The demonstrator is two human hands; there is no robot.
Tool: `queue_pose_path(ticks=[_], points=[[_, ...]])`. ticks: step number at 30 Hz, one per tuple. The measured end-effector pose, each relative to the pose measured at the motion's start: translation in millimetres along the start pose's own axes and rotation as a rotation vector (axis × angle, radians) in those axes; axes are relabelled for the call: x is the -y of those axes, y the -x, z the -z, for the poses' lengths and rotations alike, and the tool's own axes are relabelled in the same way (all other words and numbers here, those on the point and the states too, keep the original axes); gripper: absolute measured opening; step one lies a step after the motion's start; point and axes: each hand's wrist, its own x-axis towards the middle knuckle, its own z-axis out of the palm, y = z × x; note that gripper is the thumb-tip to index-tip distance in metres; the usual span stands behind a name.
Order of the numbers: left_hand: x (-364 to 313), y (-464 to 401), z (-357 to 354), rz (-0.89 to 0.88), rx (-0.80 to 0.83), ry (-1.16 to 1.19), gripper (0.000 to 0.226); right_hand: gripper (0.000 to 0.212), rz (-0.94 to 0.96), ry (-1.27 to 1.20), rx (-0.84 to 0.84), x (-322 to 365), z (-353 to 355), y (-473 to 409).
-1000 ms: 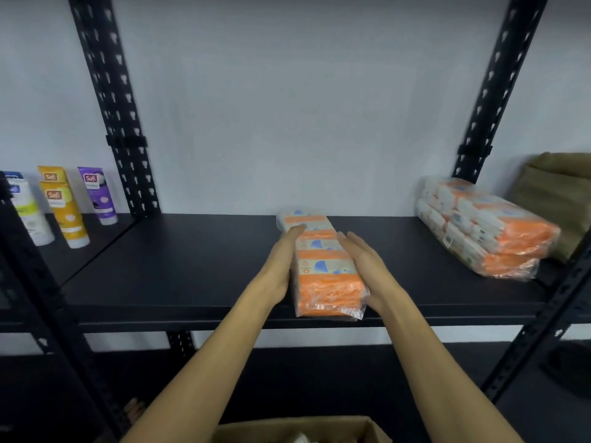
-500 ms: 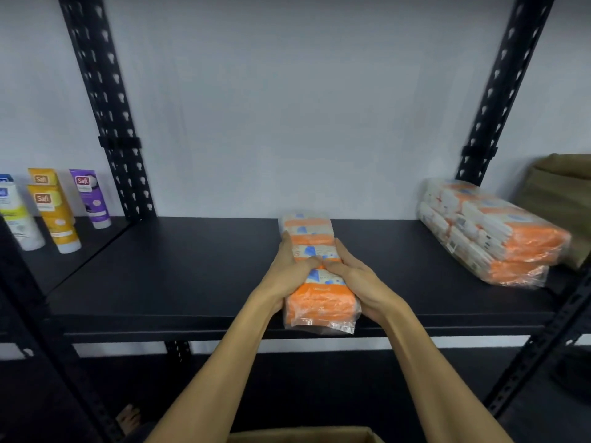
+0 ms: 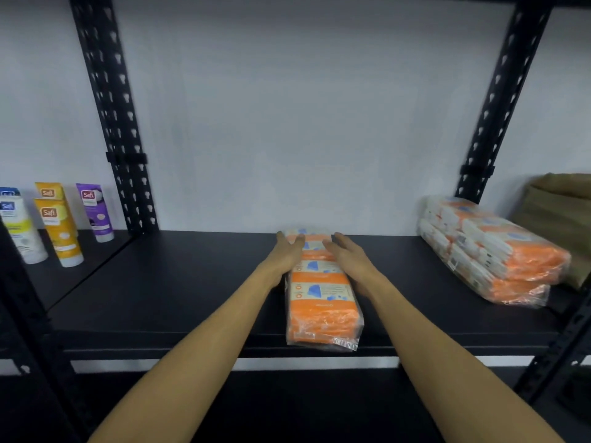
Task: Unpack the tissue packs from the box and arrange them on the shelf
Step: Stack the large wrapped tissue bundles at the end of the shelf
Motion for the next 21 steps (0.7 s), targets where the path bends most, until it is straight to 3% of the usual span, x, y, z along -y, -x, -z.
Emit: queue_pose_path(ticks=[3, 8, 12, 14, 17, 19, 21], points=[[13.6, -20.7, -10.2, -0.052, -0.060, -0.113, 0.062, 0.059, -0.009, 0.051, 0.034, -0.7, -4.1, -10.1], [17.5, -29.6, -19.4, -0.136, -0.064, -0.281, 0.069, 0.062, -0.012, 0.051, 0.071, -10.1, 7.9, -23.2], [15.4, -36.2, -21.9, -0.164, -0.048, -0.221, 0.069, 0.064, -0.015, 0.143, 0.082, -11.8, 13.8, -33.3], [14.8, -34.4, -21.0, -0.135, -0.020, -0.084, 0.071, 0.064, 0.006, 0.272, 0.082, -8.4, 15.1, -35.3], [14.9, -20.5, -16.6, -0.089, 0.044, 0.077, 0.050, 0.066, 0.033, 0.502, 0.094, 1.7, 13.9, -32.7], [17.2, -15.8, -13.0, -0.112, 0.085, -0.029, 0.062, 0.066, 0.035, 0.693, 0.096, 11.7, 13.1, -33.6], [20.3, -13.9, -5.7, -0.162, 0.062, -0.305, 0.071, 0.065, 0.039, 0.913, 0.047, 22.7, 11.6, -37.2]])
